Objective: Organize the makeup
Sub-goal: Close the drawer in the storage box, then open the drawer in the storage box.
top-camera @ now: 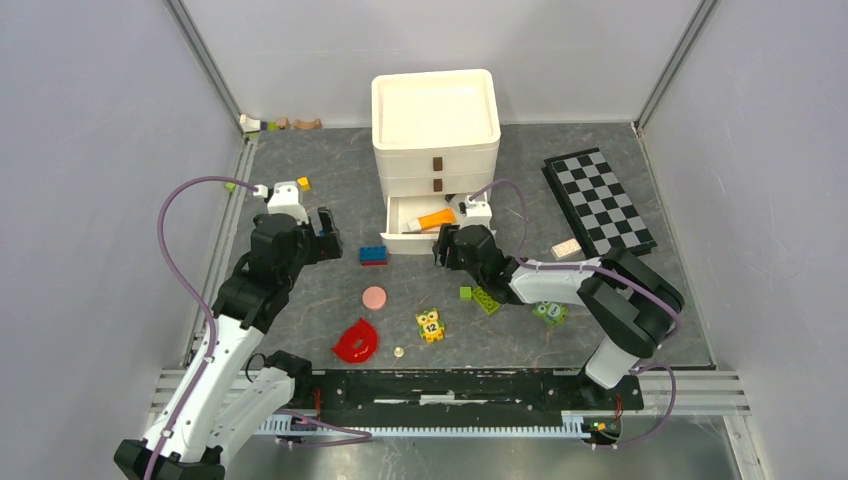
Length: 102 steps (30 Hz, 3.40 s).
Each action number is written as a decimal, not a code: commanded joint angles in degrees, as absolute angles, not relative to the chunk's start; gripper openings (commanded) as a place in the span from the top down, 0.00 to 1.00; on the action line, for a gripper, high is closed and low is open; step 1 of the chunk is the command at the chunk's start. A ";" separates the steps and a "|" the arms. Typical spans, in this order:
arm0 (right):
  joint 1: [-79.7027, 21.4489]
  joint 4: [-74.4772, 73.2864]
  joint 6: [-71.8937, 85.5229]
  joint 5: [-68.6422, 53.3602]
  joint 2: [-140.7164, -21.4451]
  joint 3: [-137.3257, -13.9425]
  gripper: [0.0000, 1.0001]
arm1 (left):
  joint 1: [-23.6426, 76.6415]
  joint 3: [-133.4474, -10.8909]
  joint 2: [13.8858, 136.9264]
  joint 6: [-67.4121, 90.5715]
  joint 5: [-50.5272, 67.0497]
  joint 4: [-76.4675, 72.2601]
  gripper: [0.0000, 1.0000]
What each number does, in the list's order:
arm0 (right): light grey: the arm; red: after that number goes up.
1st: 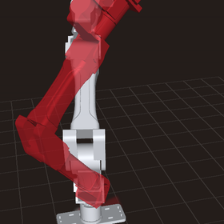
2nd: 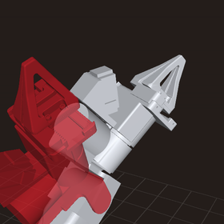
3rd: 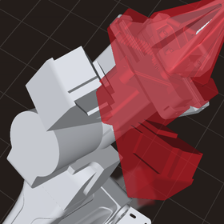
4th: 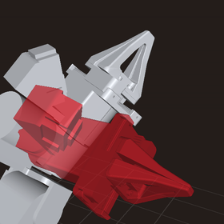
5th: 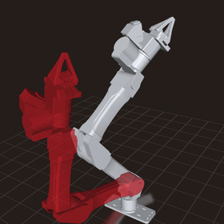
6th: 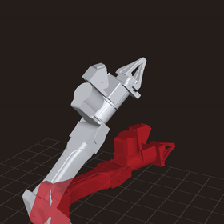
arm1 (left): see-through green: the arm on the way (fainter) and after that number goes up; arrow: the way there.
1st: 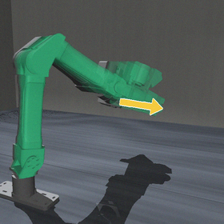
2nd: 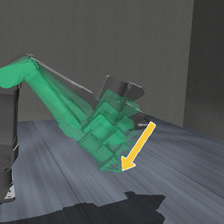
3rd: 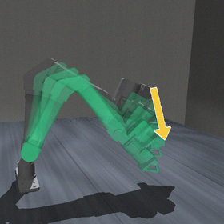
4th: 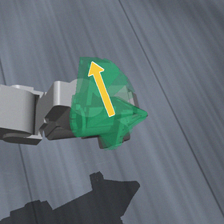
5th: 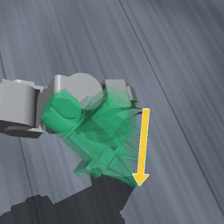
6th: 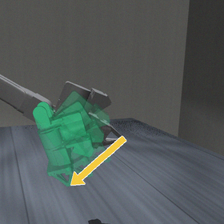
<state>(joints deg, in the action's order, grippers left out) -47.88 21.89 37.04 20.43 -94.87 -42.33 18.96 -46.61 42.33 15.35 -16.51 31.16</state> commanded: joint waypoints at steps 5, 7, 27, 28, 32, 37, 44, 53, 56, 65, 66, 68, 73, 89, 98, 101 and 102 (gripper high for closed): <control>-46.03 31.02 31.75 26.38 -98.81 -49.02 0.35 | 18.63 -47.11 42.17 13.27 -17.21 30.06 0.00; -45.34 31.20 31.46 25.59 -100.08 -50.44 0.35 | 18.63 -47.12 42.26 13.27 -17.04 30.04 0.00; -39.47 51.92 32.55 20.73 -110.37 -49.50 0.48 | 18.64 -47.11 41.92 13.01 -17.19 30.01 0.00; -39.31 54.54 32.57 20.96 -110.90 -48.54 0.50 | 18.64 -47.11 41.89 13.01 -17.26 29.97 0.00; -39.11 63.35 31.31 21.68 -113.09 -47.00 0.52 | 18.65 -47.11 41.83 12.92 -17.25 29.97 0.00; -38.96 65.04 29.33 21.63 -115.07 -48.66 0.53 | 18.62 -47.12 41.78 12.92 -17.24 29.97 0.00; -38.23 66.20 28.57 22.03 -117.03 -50.39 0.56 | 18.59 -47.11 41.76 12.89 -17.30 29.97 0.00; -37.10 69.33 26.66 21.10 -118.99 -50.60 0.61 | 18.63 -47.12 41.81 12.83 -17.26 29.97 0.00; -36.87 69.65 26.13 20.50 -119.47 -51.04 0.61 | 18.72 -47.15 41.79 12.83 -17.25 29.95 0.00; -36.16 69.10 25.84 19.31 -120.94 -53.60 0.61 | 18.66 -47.11 41.80 12.83 -17.32 29.98 0.00; -36.07 69.08 25.87 19.17 -121.07 -53.84 0.61 | 18.57 -47.11 41.85 12.83 -17.34 29.97 0.00; -35.86 69.08 25.95 18.89 -121.20 -54.22 0.61 | 18.66 -47.13 41.85 12.83 -17.36 30.00 0.00; -35.64 71.47 26.68 16.94 -119.02 -51.19 0.61 | 18.68 -47.11 41.87 12.74 -17.42 29.89 0.00; -35.68 61.08 32.81 10.47 -98.81 -42.51 0.42 | 18.63 -47.20 42.21 12.74 -17.09 29.88 0.00; -34.85 50.46 38.11 4.90 -98.98 -51.56 0.36 | 18.63 -47.11 42.03 12.74 -17.36 29.97 0.00; -34.67 48.52 38.39 4.35 -99.73 -53.84 0.36 | 18.63 -47.11 42.13 12.74 -17.29 30.01 0.00; -34.62 48.44 38.84 4.22 -99.96 -54.38 0.36 | 18.61 -47.11 42.10 12.74 -17.26 29.97 0.00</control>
<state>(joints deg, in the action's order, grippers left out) -35.11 51.44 36.91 6.17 -99.33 -50.50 18.96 -46.61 42.33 15.29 -16.49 31.16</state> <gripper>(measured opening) 0.637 0.997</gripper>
